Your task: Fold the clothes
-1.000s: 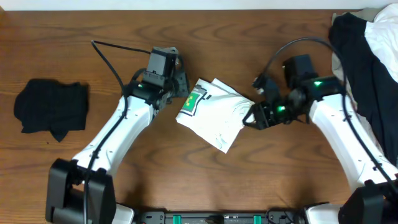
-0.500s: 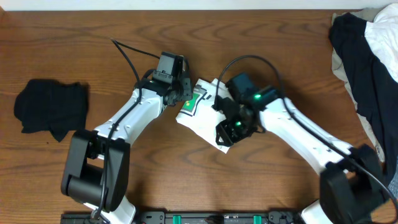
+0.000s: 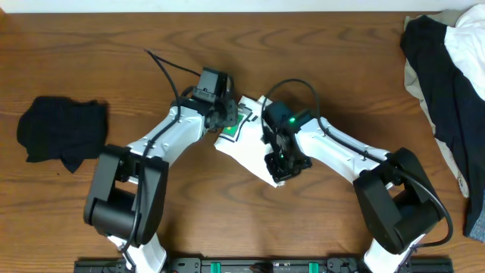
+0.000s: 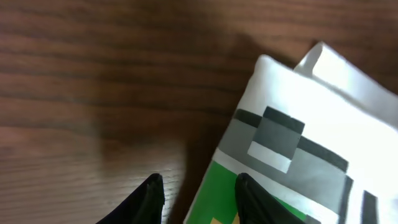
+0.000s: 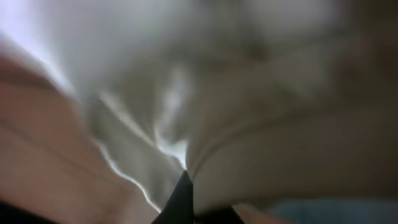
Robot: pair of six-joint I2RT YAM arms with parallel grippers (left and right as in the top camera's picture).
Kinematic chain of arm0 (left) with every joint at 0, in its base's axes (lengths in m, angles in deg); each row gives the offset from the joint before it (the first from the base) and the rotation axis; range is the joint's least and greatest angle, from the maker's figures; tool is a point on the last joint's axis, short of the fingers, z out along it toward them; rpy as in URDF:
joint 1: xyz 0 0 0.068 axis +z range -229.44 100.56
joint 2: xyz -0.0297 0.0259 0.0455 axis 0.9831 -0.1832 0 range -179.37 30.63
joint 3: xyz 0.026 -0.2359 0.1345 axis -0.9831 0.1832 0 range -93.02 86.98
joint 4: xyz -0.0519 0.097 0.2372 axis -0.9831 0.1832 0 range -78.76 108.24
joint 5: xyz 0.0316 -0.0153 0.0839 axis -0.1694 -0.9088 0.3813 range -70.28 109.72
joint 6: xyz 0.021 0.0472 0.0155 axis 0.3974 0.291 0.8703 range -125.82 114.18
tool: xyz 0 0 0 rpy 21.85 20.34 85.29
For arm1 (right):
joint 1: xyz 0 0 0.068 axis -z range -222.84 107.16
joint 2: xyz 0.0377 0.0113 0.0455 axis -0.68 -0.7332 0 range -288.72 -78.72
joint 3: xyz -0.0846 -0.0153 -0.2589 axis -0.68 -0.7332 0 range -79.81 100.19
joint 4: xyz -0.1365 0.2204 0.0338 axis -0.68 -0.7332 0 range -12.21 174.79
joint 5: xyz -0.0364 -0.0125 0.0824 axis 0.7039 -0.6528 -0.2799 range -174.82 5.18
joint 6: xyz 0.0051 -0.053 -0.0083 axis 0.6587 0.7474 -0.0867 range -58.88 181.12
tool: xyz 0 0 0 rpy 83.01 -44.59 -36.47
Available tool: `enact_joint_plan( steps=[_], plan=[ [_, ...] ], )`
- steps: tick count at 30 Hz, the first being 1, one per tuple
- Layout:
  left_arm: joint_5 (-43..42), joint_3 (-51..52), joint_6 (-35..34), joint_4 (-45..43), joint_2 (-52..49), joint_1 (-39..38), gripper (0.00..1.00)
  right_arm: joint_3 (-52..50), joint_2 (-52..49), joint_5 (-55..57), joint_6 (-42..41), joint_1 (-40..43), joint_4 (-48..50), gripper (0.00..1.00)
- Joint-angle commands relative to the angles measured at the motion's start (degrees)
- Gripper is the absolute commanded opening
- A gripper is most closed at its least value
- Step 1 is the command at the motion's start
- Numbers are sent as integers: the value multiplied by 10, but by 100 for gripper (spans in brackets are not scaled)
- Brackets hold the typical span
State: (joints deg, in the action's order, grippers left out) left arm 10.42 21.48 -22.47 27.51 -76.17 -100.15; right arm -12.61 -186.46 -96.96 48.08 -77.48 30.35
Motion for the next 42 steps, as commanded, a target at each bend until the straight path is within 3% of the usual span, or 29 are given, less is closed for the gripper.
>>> enact_joint_plan(
  steps=[1, 16, 21, 29, 32, 39, 42],
  plan=[
    [-7, -11, 6, -3, -11, -12, 40, -3, 6, 110, -84, -2, -43, 2],
    [-5, 19, 7, 73, -24, -30, 39, -3, 6, 154, -88, 9, -55, 4],
    [-5, 26, 2, 150, -25, -31, 27, -3, 6, 154, -88, 29, -44, 6],
    [-6, 26, -73, 252, -25, -33, 7, -3, 6, 167, -69, 73, -28, 11],
    [-5, 26, -73, 269, -23, -37, 6, -3, 6, 177, -60, 92, -14, 20],
    [4, 26, -75, 281, 28, -47, 6, 14, 8, 177, -39, 144, 3, 19],
    [45, 26, -76, 280, 72, -47, 6, 38, 20, 150, -7, 161, -7, 20]
  ],
)
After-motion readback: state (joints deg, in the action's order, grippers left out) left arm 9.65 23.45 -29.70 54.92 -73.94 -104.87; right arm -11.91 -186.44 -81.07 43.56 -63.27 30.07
